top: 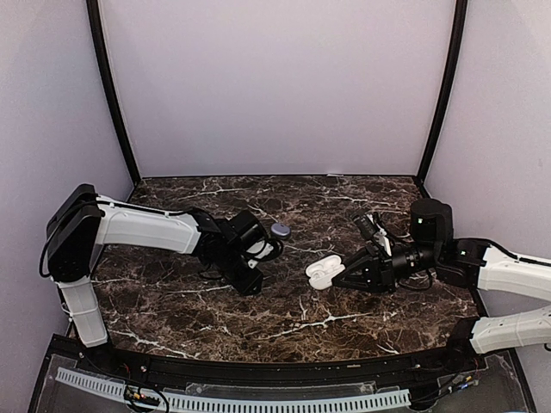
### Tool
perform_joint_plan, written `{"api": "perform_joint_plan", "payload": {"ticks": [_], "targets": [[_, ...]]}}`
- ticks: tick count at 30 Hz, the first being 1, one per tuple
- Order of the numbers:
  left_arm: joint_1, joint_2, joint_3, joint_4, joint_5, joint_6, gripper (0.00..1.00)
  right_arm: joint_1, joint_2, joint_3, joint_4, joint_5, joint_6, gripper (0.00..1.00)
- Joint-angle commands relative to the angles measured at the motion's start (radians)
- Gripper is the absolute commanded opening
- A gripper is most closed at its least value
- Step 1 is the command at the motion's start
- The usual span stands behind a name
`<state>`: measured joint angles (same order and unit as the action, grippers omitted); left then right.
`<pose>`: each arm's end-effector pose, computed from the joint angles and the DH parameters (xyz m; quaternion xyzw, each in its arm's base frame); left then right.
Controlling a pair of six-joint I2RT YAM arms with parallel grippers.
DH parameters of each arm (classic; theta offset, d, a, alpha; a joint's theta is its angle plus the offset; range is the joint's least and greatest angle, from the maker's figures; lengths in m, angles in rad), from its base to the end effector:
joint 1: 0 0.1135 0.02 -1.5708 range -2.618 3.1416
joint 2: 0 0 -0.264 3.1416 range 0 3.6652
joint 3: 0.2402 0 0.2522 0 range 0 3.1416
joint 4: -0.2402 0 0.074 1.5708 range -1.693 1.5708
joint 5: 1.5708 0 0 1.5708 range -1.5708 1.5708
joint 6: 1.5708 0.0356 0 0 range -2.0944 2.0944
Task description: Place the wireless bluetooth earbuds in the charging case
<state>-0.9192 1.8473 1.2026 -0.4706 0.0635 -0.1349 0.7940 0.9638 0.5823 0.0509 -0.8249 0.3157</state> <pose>0.2239 -0.2972 0.1699 0.3787 0.8970 -0.1402 0.1795 0.1299 0.1695 0.2630 -0.4029 0.6692 0.5578 0.2807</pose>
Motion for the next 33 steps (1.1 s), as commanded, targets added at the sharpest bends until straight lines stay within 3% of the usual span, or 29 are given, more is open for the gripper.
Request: {"api": "perform_joint_plan", "payload": {"ticks": [1, 22, 28, 33], "targets": [[0.007, 0.007, 0.022, -0.032, -0.021, 0.005, 0.33, 0.005, -0.011, 0.016, 0.015, 0.005, 0.003, 0.0], [0.024, 0.025, 0.02, -0.037, -0.052, 0.049, 0.34, 0.005, -0.007, 0.022, 0.015, 0.001, 0.002, 0.0], [0.029, 0.026, 0.025, -0.03, -0.1, 0.053, 0.25, 0.005, -0.012, 0.022, 0.015, 0.0, 0.004, 0.0], [0.031, 0.02, 0.036, -0.03, -0.12, 0.059, 0.12, 0.005, -0.011, 0.021, 0.019, -0.005, 0.006, 0.0]]}}
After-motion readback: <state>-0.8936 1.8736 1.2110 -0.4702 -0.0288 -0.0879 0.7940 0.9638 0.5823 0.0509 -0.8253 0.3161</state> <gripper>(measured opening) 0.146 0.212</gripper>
